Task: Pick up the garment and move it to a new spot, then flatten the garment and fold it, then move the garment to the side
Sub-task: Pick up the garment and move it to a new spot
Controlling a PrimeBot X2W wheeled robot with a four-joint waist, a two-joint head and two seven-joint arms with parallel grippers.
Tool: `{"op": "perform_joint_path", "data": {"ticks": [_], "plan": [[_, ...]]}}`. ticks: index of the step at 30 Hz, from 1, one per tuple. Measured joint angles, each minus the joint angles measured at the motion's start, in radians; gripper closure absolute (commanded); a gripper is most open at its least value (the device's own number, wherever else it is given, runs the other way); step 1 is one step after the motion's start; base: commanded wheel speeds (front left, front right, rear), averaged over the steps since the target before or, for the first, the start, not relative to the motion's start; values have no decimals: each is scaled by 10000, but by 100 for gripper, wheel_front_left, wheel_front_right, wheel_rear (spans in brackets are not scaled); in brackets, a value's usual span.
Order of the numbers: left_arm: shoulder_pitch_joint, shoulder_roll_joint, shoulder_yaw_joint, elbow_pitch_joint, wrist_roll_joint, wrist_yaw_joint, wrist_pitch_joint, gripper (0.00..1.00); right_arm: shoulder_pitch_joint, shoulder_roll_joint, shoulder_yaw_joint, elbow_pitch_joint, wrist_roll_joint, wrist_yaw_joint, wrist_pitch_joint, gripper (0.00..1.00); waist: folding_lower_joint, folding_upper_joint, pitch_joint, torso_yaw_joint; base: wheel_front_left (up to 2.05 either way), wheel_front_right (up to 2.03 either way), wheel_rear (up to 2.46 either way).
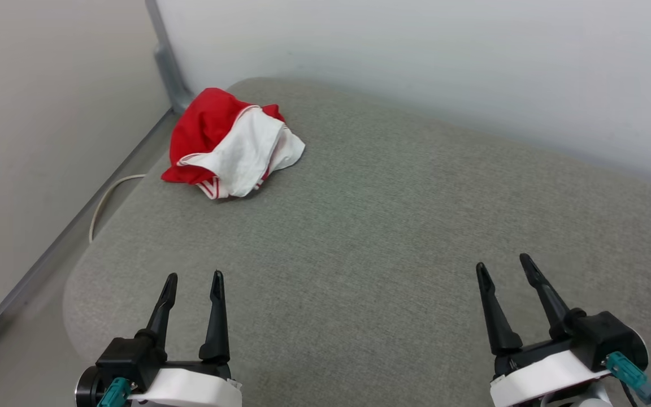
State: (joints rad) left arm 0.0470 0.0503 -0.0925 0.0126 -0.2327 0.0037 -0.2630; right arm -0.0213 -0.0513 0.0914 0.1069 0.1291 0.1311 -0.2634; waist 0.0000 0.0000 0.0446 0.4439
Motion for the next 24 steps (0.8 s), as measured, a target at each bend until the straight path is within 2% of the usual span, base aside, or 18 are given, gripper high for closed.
{"op": "perform_joint_path", "data": {"ticks": [11,21,24], "plan": [[3,0,13,-8,19,-35,0,0,-21,0,203,65,-2,0,0,0,0,0,12,542,0,0,0],[73,0,150,171,-161,-84,0,0,-32,2,345,98,-79,0,0,0,0,0,60,429,0,0,0],[-56,12,102,174,523,-267,0,0,-75,2,401,77,-199,0,0,0,0,0,232,320,0,0,0]]}}
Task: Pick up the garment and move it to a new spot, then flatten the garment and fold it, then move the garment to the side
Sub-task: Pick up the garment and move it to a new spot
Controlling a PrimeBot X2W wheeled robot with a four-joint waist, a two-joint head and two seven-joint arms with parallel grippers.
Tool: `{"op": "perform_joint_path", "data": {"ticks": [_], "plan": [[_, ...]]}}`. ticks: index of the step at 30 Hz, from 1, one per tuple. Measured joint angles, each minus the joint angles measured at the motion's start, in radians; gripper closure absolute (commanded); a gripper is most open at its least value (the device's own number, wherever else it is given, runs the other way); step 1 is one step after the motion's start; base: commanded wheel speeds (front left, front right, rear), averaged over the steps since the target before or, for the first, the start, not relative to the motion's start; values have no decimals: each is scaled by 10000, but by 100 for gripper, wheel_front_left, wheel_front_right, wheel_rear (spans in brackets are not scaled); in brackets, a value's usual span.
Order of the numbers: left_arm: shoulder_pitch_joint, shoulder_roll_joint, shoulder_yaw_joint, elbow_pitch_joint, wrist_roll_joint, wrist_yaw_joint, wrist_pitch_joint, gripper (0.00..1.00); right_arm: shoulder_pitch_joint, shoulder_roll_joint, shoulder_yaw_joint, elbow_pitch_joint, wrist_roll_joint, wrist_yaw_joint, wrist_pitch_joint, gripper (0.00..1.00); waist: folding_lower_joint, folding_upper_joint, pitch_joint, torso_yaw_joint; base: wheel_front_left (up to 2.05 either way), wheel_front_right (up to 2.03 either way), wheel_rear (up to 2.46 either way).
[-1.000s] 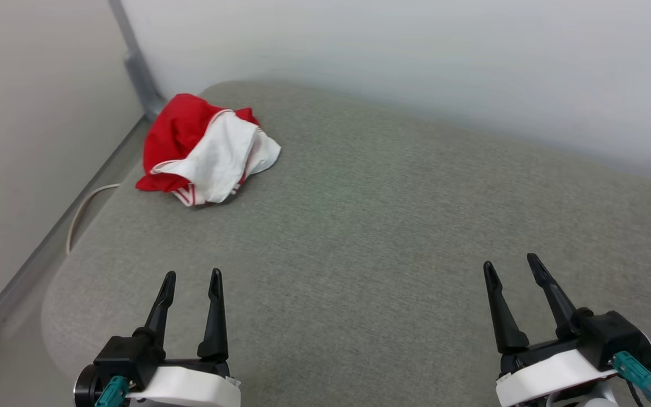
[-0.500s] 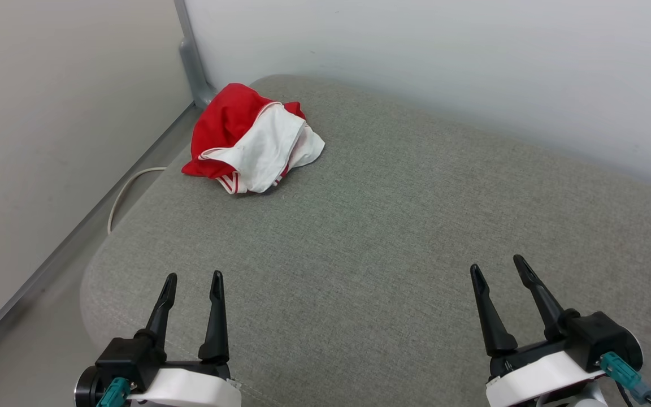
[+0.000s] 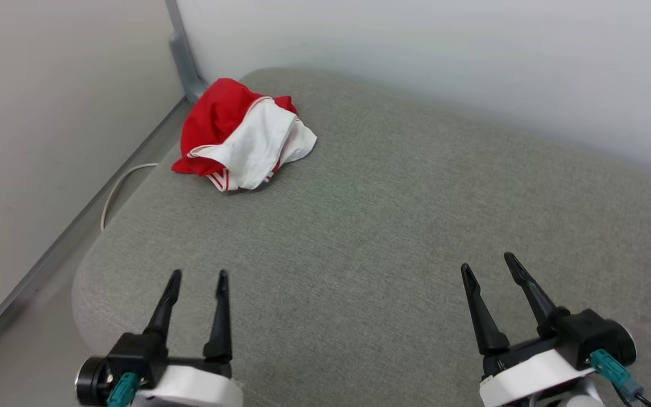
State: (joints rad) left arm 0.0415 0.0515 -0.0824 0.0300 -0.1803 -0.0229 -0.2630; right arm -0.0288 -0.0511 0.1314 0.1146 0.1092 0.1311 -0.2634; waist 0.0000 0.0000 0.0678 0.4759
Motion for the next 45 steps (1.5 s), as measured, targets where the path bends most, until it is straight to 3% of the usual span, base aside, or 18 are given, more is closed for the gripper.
{"op": "perform_joint_path", "data": {"ticks": [6,10,17,23,27,31,38,39,40,41,45], "plan": [[-1048,-6,451,109,378,-240,0,0,-460,2,36,-163,-545,0,0,0,0,0,737,-341,0,0,0],[-2268,196,1070,999,539,-631,0,0,-840,-127,109,-366,-849,0,0,0,1,0,1458,-634,0,0,0],[-5118,1864,1712,3685,150,-986,203,0,-1430,-376,309,-840,-1197,0,0,0,2,0,2777,-1293,0,0,0],[-7442,3618,623,5473,-711,-1062,2516,0,-1802,-420,489,-1210,-1331,0,0,0,3,0,3734,-1920,0,0,0],[-8197,4544,-374,5927,-1576,-1080,4197,0,-2011,-410,583,-1369,-1373,0,0,0,3,0,4242,-2334,0,0,0],[-8682,5398,-1060,6075,-2209,-1080,5122,0,-2109,-395,663,-1429,-1446,0,0,0,2,-1,4706,-2700,0,0,0],[-9062,5996,-1787,6523,-3313,-1080,6172,0,-2221,-364,587,-1530,-1547,0,0,0,2,0,5309,-3178,0,0,0],[-9062,6036,-1852,6575,-3465,-1078,6243,34,-2227,-355,583,-1530,-1547,0,0,0,1,0,5343,-3222,0,0,0],[-9064,6078,-1916,6619,-3576,-1078,6270,92,-2229,-347,577,-1530,-1547,0,0,0,2,0,5358,-3256,0,0,0],[-9064,6113,-2002,6652,-3657,-1078,6297,100,-2230,-339,571,-1519,-1547,0,0,0,1,0,5351,-3274,0,0,0],[-9054,6132,-2209,6750,-3986,-1078,6002,100,-2233,-291,558,-1450,-1547,0,0,0,1,0,5173,-3266,0,0,0]]}}
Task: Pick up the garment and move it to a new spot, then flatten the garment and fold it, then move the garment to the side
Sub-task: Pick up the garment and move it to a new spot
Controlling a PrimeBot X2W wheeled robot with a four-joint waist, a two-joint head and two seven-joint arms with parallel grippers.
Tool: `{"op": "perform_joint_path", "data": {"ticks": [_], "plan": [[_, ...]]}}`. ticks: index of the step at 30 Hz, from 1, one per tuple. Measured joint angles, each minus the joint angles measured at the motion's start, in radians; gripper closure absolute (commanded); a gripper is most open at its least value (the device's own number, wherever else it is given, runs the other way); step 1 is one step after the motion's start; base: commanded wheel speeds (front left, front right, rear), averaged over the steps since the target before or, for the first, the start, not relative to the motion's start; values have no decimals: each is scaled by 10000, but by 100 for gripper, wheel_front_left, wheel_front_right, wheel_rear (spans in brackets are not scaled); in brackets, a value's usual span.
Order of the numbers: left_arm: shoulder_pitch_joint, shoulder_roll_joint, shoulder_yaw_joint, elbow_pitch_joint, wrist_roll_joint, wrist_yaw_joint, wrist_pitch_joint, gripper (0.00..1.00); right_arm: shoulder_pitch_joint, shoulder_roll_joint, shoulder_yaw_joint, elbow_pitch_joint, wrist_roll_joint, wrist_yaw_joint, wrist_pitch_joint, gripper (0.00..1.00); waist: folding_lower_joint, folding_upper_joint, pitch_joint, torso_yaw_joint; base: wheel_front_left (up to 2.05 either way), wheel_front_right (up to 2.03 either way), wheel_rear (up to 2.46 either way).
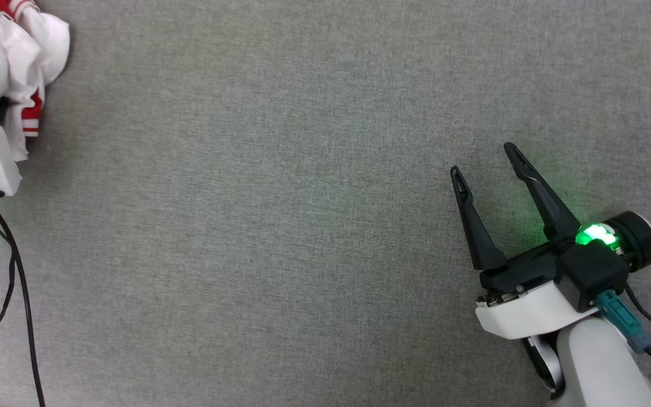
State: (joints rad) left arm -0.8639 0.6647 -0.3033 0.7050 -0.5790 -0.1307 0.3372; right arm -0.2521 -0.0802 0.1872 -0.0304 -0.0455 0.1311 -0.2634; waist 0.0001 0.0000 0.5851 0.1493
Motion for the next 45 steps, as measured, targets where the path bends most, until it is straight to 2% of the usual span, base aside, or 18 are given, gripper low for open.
{"op": "perform_joint_path", "data": {"ticks": [6,10,21,27,35,41,45], "plan": [[9,151,-167,-10,-38,-2,-805,100,23,73,-77,138,69,0,0,0,0,0,-567,86,0,0,0],[7,297,-247,-487,63,2,-1225,100,219,157,-263,286,221,0,0,0,-1,0,-1190,136,0,0,0],[370,-171,-807,-3166,-171,23,-825,100,954,268,-1145,671,688,2,0,0,-3,0,-3291,224,0,0,0],[808,-984,-1116,-4520,-842,33,-430,100,1163,278,-1473,723,1131,2,0,0,-4,0,-4201,-77,0,0,0],[1406,-2499,-1716,-5298,-1325,326,-535,100,1360,286,-1866,658,1333,0,0,0,-4,0,-4653,-1228,0,0,0],[1456,-3877,-2150,-5005,-1354,516,-1248,100,1529,280,-2021,577,1425,0,-2,0,-3,1,-4656,-2218,0,0,0],[917,-4798,-2167,-4721,-1260,612,-2171,100,1531,288,-1927,533,1465,0,0,0,-3,1,-4517,-2809,0,0,0]]}}
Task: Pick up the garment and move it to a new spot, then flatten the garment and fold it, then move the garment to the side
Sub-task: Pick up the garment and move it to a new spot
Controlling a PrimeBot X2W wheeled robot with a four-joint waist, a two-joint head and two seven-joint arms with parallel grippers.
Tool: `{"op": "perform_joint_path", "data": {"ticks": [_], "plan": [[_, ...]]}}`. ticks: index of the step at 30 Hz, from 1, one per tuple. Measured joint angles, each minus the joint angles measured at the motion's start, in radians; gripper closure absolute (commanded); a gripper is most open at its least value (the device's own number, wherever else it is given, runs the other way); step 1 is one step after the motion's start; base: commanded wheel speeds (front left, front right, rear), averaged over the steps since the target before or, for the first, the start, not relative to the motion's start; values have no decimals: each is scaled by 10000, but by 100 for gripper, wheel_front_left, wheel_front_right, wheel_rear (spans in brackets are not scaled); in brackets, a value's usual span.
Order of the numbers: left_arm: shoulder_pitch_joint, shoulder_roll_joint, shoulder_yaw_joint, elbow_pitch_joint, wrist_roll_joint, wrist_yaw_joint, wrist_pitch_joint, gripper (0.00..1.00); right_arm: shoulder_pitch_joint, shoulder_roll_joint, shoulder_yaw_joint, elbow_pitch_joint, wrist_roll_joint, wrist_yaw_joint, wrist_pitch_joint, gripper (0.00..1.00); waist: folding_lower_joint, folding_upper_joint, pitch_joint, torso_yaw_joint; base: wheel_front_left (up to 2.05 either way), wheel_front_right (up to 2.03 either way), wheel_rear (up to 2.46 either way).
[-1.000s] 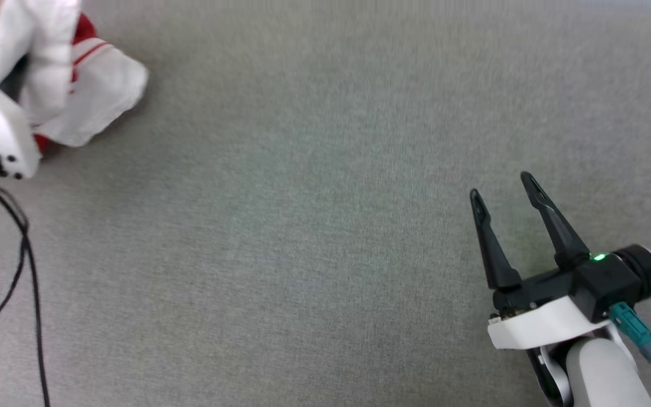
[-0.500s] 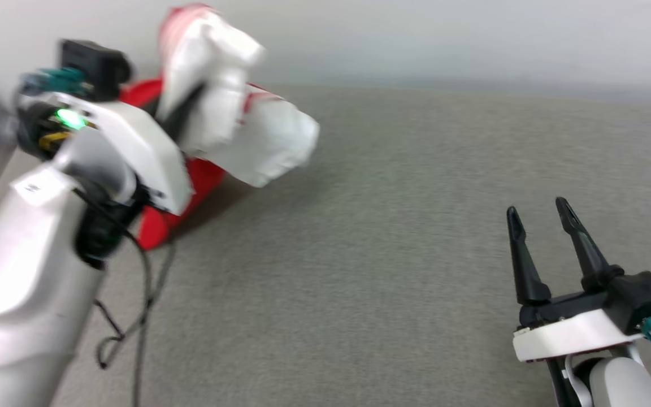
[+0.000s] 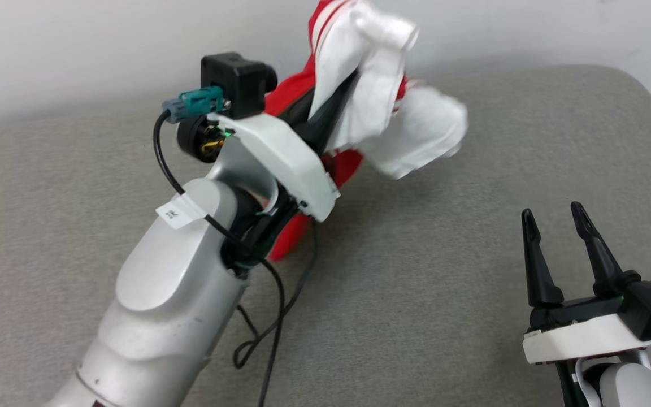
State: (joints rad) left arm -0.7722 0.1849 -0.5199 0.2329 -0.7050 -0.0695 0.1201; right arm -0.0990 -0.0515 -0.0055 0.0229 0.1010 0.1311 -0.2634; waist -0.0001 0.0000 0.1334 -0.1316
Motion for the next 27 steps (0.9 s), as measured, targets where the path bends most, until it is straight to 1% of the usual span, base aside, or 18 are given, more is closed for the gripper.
{"op": "perform_joint_path", "data": {"ticks": [2,4,6,9,11,14,18,27], "plan": [[-140,-311,58,171,40,19,-489,100,1,-4,-12,-31,73,0,0,0,0,0,97,-244,0,0,0],[-132,-464,107,368,-38,-21,-878,100,4,-4,10,-38,134,0,0,0,1,0,209,-423,0,0,0],[-32,-493,201,598,-119,-58,-1198,100,13,-4,38,-48,144,0,0,0,1,0,343,-523,0,0,0],[594,-439,295,1103,-324,-96,-1434,100,14,-2,-4,-86,157,0,0,0,2,0,539,-543,0,0,0],[1091,-332,236,1482,-389,-171,-1563,100,8,-4,-35,-88,169,0,0,0,2,0,634,-466,0,0,0],[1839,-31,-121,2019,-251,-307,-1802,100,-39,-2,-15,-96,201,0,0,0,2,0,769,-295,0,0,0],[2689,2,-274,2807,-552,-449,-2002,100,-187,-2,42,-82,138,0,0,0,2,0,942,12,0,0,0],[2733,-63,19,4449,-932,-510,-2606,100,-424,0,290,71,-121,0,0,0,2,0,1191,709,0,0,0]]}}
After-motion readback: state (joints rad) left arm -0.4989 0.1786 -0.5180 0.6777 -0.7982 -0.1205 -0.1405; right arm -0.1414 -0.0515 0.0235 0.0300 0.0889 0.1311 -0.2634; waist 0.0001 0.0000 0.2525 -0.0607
